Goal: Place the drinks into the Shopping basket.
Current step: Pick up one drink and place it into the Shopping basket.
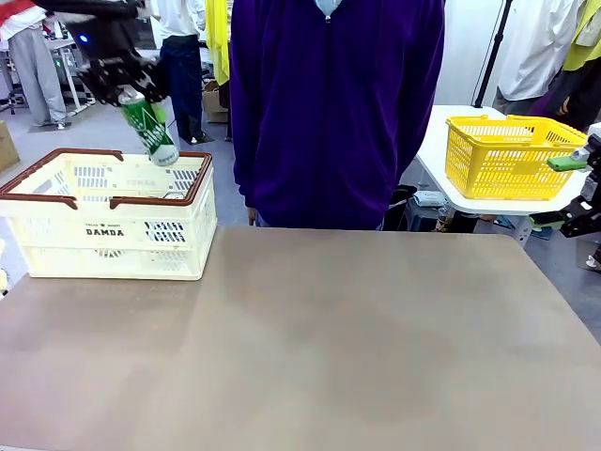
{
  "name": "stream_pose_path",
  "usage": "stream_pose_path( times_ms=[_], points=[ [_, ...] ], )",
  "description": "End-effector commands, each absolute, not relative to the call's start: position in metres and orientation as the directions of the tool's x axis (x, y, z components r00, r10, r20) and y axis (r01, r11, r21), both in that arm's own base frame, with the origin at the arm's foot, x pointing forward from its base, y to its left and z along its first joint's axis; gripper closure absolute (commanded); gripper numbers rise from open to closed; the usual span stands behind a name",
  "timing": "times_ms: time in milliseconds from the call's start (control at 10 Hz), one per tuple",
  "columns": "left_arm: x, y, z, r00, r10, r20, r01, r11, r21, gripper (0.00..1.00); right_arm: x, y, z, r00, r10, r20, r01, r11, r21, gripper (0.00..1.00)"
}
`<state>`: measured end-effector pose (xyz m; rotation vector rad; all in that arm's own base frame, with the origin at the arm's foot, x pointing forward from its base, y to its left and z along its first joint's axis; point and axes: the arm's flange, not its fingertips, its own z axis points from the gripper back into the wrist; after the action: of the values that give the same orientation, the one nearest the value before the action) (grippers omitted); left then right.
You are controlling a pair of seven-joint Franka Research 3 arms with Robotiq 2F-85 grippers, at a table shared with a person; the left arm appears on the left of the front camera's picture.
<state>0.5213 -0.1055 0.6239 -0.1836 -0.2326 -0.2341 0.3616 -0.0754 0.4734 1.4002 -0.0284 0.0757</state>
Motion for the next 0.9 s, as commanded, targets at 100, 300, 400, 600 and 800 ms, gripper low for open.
stream_pose_path(
  times_ms=[100, 300, 400, 600, 800],
  points=[
    [0.556, -0.094, 0.597, 0.977, -0.175, 0.120, 0.188, 0.976, -0.110, 1.00, 0.360, -0.076, 0.477, 0.998, 0.048, 0.050, -0.058, 0.179, 0.982, 0.00],
    [0.561, -0.090, 0.580, 0.980, -0.167, 0.105, 0.178, 0.978, -0.106, 1.00, 0.360, -0.076, 0.477, 0.998, 0.048, 0.050, -0.058, 0.179, 0.982, 0.00],
    [0.563, -0.091, 0.572, 0.980, -0.146, 0.138, 0.161, 0.982, -0.102, 1.00, 0.360, -0.076, 0.477, 0.998, 0.048, 0.050, -0.058, 0.179, 0.982, 0.00],
    [0.565, -0.087, 0.562, 0.980, -0.173, 0.103, 0.184, 0.976, -0.113, 1.00, 0.360, -0.076, 0.477, 0.998, 0.048, 0.050, -0.058, 0.179, 0.982, 0.00],
    [0.564, -0.091, 0.562, 0.983, -0.153, 0.098, 0.164, 0.980, -0.117, 1.00, 0.360, -0.076, 0.477, 0.998, 0.048, 0.050, -0.058, 0.179, 0.982, 0.00]
  ],
)
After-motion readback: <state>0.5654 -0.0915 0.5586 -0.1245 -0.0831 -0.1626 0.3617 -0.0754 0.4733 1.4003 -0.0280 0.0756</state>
